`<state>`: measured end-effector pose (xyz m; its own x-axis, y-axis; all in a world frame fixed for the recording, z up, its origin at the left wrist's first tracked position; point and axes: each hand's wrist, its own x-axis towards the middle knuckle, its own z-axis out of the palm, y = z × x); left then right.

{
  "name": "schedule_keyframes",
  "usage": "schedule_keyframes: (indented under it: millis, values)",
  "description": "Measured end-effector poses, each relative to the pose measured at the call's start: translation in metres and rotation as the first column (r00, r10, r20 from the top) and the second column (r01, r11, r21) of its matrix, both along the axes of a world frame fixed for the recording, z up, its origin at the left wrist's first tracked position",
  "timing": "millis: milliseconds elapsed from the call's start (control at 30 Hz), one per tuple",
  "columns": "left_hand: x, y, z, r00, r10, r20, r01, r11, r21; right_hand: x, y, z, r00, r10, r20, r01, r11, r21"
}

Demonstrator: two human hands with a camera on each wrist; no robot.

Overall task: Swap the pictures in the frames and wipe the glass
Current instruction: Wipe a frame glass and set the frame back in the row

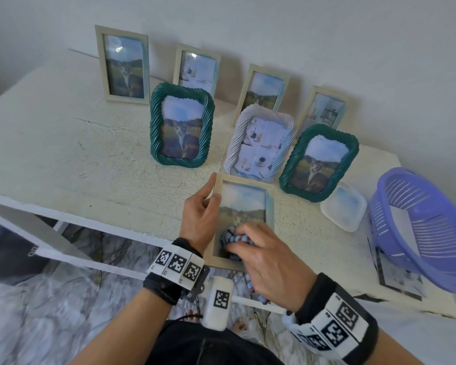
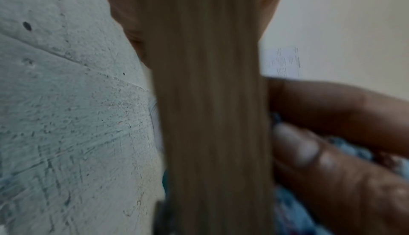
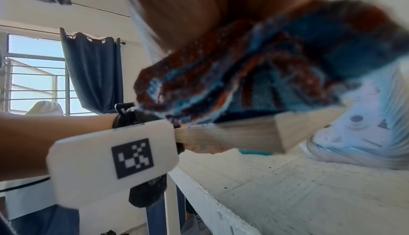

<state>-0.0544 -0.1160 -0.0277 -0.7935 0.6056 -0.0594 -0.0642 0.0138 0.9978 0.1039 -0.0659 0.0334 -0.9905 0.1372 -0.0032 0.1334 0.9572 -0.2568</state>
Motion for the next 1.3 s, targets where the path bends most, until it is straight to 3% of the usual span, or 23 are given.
schedule_keyframes:
  millis: [300,500,633,733,867,967,1100,1300]
  values:
    - [0.002,0.003,-0.001,0.999,0.024,0.039,-0.024,1.0,0.009,-0.014,-0.006,-0.004,0.991,-0.093,-0.099,0.08,0.989,-0.122]
    - [0.004,0.005,0.003,0.999,0.03,0.022,-0.031,0.999,0.014,-0.017,0.007,0.005,0.986,-0.166,-0.027,0.165,0.986,-0.018]
    - [0.005,0.003,0.004,1.0,0.016,0.019,-0.017,0.999,0.031,-0.02,0.023,0.01,0.962,-0.26,-0.09,0.262,0.965,0.014]
    - [0.002,0.004,0.005,1.0,0.027,0.004,-0.027,0.999,0.02,-0.019,0.009,0.012,0.981,-0.135,-0.14,0.134,0.991,-0.017]
    - [0.0,0.004,0.005,1.0,0.018,-0.003,-0.018,1.0,0.012,-0.018,-0.008,0.01,0.995,-0.025,-0.102,0.019,0.998,-0.057]
    - [0.003,0.003,0.005,1.0,0.011,0.008,-0.011,1.0,0.008,-0.01,0.002,0.007,0.999,-0.027,-0.031,0.023,0.993,-0.111]
    - [0.004,0.002,0.005,1.0,0.029,0.013,-0.029,0.999,0.014,0.0,0.015,0.008,0.995,-0.068,0.077,0.071,0.997,-0.036]
    - [0.003,0.002,0.006,0.998,0.056,0.026,-0.056,0.998,0.013,-0.015,0.0,0.011,0.994,-0.11,-0.006,0.109,0.991,-0.078]
